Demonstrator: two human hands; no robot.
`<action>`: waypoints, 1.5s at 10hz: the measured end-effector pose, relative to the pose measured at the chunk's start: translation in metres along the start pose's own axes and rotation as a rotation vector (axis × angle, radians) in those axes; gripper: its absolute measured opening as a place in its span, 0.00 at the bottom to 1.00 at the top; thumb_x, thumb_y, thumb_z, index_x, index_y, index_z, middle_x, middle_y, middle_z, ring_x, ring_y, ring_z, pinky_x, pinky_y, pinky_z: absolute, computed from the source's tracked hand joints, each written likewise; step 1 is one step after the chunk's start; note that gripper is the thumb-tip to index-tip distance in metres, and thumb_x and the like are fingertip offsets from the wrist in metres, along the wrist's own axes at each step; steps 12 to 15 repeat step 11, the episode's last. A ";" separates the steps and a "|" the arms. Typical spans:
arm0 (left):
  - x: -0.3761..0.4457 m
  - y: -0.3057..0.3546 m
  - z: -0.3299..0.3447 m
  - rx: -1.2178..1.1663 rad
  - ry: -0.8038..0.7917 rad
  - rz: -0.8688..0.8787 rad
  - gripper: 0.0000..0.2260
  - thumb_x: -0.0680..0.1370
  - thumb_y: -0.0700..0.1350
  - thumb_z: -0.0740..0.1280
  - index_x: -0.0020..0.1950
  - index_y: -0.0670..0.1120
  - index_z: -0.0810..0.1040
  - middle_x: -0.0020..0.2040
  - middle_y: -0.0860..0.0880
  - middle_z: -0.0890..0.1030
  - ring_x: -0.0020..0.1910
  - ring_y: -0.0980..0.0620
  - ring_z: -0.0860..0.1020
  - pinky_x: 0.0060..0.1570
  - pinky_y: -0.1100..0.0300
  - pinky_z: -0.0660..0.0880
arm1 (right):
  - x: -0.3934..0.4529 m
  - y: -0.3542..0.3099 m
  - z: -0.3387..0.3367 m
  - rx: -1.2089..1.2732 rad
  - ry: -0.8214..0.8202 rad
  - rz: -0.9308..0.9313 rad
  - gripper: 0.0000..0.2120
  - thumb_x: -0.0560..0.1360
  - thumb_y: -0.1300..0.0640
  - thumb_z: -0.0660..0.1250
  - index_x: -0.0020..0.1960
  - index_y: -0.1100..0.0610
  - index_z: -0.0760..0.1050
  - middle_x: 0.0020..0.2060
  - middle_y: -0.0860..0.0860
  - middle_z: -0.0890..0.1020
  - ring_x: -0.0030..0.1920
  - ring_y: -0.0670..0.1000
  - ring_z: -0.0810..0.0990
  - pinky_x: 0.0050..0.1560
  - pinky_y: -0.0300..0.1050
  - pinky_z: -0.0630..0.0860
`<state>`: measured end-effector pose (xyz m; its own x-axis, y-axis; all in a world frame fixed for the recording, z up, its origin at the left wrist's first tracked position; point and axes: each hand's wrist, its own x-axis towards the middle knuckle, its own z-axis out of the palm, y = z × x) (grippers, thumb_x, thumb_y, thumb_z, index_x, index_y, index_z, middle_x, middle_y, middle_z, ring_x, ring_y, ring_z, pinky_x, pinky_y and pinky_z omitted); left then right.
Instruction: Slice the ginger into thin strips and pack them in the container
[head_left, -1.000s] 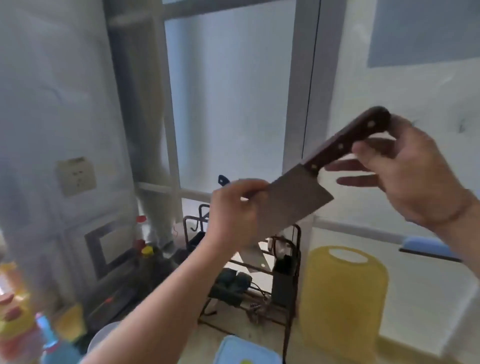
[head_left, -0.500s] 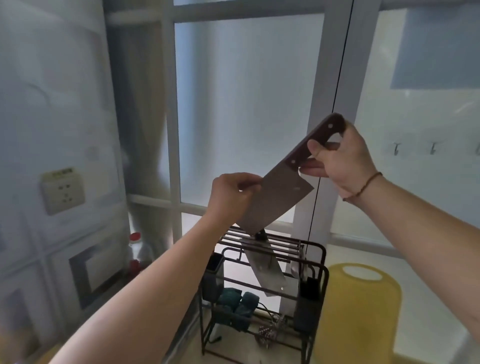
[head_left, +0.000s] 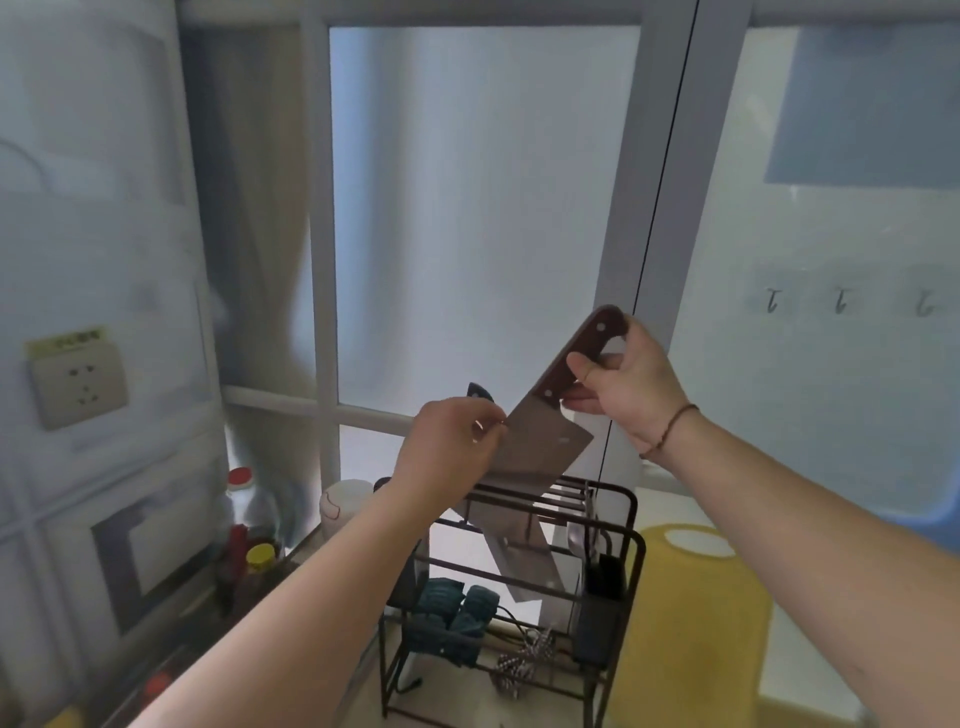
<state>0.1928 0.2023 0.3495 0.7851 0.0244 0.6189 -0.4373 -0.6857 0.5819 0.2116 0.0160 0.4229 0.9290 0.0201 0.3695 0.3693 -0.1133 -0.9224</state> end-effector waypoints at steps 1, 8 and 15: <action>-0.009 -0.005 0.004 0.055 -0.034 -0.016 0.07 0.78 0.47 0.70 0.55 0.52 0.84 0.46 0.57 0.84 0.44 0.59 0.79 0.51 0.57 0.79 | -0.009 0.016 0.011 -0.039 -0.010 0.049 0.23 0.77 0.65 0.67 0.67 0.52 0.64 0.48 0.60 0.83 0.42 0.56 0.86 0.43 0.51 0.84; -0.032 -0.029 0.030 0.136 0.102 -0.010 0.06 0.77 0.52 0.72 0.50 0.52 0.85 0.43 0.58 0.84 0.48 0.52 0.78 0.55 0.47 0.73 | -0.023 0.064 0.045 -0.344 -0.106 0.061 0.12 0.75 0.53 0.71 0.54 0.48 0.70 0.48 0.50 0.83 0.48 0.50 0.81 0.42 0.37 0.72; -0.035 -0.030 0.029 0.082 0.140 -0.047 0.10 0.77 0.52 0.71 0.57 0.51 0.83 0.51 0.56 0.84 0.55 0.52 0.77 0.60 0.47 0.73 | -0.026 0.059 0.039 -0.387 -0.091 0.044 0.17 0.73 0.50 0.73 0.57 0.49 0.70 0.47 0.46 0.82 0.46 0.44 0.80 0.45 0.35 0.74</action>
